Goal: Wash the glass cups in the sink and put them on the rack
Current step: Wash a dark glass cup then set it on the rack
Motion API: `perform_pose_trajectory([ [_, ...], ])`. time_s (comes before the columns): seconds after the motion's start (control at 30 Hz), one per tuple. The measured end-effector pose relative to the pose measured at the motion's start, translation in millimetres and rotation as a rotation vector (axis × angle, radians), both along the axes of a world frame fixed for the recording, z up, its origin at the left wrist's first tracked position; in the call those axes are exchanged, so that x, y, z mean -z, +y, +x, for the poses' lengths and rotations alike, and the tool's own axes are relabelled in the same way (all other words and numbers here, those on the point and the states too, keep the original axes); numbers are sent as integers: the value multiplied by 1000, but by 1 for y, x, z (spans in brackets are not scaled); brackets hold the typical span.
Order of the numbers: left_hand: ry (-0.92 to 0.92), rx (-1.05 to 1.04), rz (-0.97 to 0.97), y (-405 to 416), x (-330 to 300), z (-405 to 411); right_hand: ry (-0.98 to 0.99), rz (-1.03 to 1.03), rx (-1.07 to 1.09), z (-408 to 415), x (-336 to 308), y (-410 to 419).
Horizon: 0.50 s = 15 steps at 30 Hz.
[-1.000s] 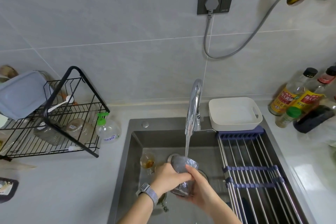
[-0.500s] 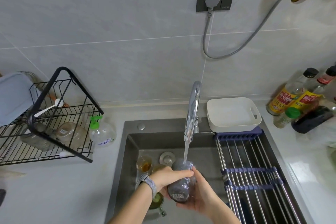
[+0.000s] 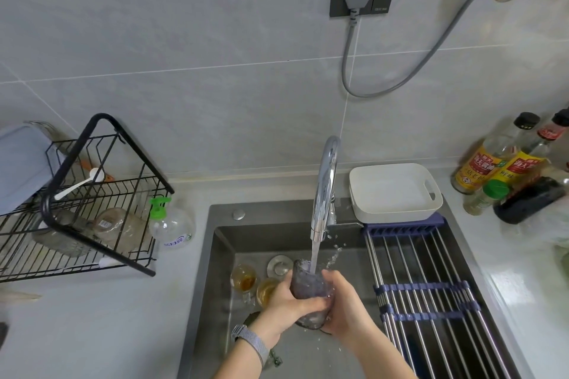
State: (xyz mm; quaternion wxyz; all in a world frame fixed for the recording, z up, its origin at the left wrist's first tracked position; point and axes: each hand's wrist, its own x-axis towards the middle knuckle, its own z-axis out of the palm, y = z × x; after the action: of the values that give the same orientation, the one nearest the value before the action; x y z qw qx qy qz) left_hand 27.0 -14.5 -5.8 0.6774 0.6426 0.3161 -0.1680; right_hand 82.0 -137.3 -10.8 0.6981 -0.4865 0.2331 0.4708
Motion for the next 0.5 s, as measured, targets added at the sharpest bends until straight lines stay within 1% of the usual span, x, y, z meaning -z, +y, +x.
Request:
perform_pose_trajectory([
  [0.1, -61, 2, 56, 5, 0, -4, -24, -10, -122, 11, -6, -9],
  [0.2, -158, 47, 183, 10, 8, -5, -64, -14, -266, 20, -15, -14],
  [0.27, -205, 74, 239, 11, 10, -5, -120, -50, -276, 20, -20, -13],
  [0.33, -234, 88, 227, 10, 11, -3, -197, -112, -251, 19, -21, -8],
  [0.4, -240, 79, 179, 12, 8, -1, -273, -173, -236, 17, -22, -6],
  [0.43, -255, 60, 104, 15, 8, -3, -296, -183, -227, 16, -24, -6],
  [0.47, -267, 12, -17, 19, 6, -4, -304, -179, -217, 15, -27, -6],
  [0.5, -268, -66, -178, 21, 3, -6, -301, -166, -205, 14, -31, -7],
])
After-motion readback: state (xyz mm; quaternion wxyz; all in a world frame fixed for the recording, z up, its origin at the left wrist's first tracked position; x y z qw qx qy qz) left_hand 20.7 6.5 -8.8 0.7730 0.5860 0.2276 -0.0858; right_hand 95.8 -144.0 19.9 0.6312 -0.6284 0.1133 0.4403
